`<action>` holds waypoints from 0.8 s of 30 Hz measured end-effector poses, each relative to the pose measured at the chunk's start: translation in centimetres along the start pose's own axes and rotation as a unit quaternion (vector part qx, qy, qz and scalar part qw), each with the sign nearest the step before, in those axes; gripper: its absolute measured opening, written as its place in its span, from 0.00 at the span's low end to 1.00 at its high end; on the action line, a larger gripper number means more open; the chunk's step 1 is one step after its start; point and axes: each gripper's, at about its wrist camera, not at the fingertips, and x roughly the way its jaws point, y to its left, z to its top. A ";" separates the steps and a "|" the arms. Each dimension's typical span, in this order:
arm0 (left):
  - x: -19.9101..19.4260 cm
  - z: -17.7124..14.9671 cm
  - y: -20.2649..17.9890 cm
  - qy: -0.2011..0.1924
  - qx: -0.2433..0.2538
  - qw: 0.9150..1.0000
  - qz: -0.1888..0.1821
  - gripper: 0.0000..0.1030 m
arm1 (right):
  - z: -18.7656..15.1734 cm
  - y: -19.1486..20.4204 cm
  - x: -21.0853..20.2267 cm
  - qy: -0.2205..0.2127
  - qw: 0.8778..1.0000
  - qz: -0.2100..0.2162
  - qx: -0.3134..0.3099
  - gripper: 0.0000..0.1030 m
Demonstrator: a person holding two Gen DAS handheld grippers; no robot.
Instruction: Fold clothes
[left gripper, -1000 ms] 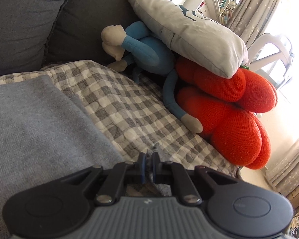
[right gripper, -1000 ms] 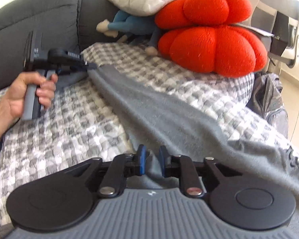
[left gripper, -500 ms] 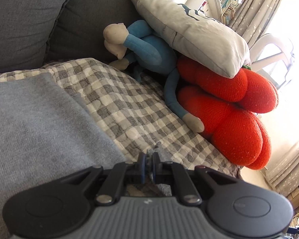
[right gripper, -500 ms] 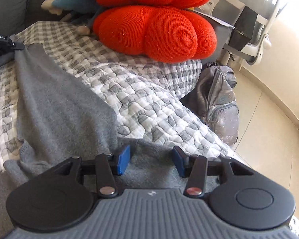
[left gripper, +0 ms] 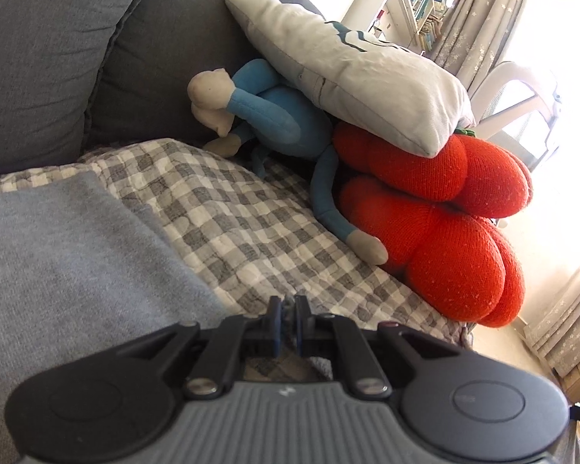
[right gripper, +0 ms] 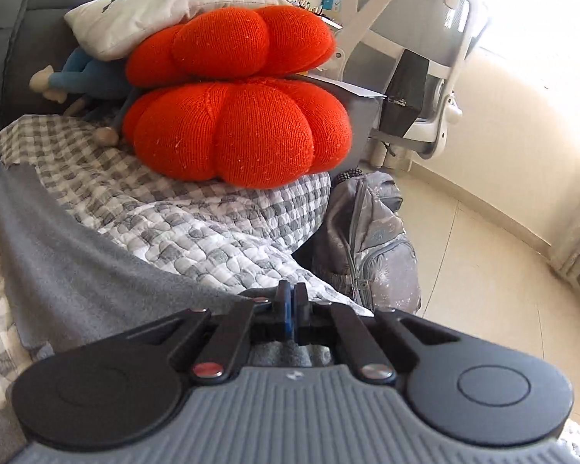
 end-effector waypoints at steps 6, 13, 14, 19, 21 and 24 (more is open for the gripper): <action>0.5 -0.6 -0.7 0.021 0.055 0.998 0.038 0.07 | -1.1 1.2 1.9 0.043 0.999 0.000 -0.022 0.04; 0.7 -0.3 -0.8 0.069 0.078 0.993 0.049 0.07 | 0.7 -0.2 0.2 0.019 0.999 0.033 0.035 0.27; 0.7 -0.3 -0.8 0.071 0.085 0.993 0.049 0.07 | 0.6 0.3 0.5 0.027 0.998 0.043 0.027 0.32; 0.4 -0.3 -1.1 0.086 0.118 0.988 0.042 0.07 | -0.2 1.8 2.5 0.065 0.997 0.045 0.012 0.40; 0.5 0.0 -0.4 0.100 0.113 0.988 0.026 0.07 | -0.1 1.6 2.4 0.061 0.997 0.039 0.023 0.12; 0.7 0.6 0.7 0.111 0.084 0.990 0.016 0.09 | 0.3 1.5 2.1 0.049 0.998 0.024 0.035 0.06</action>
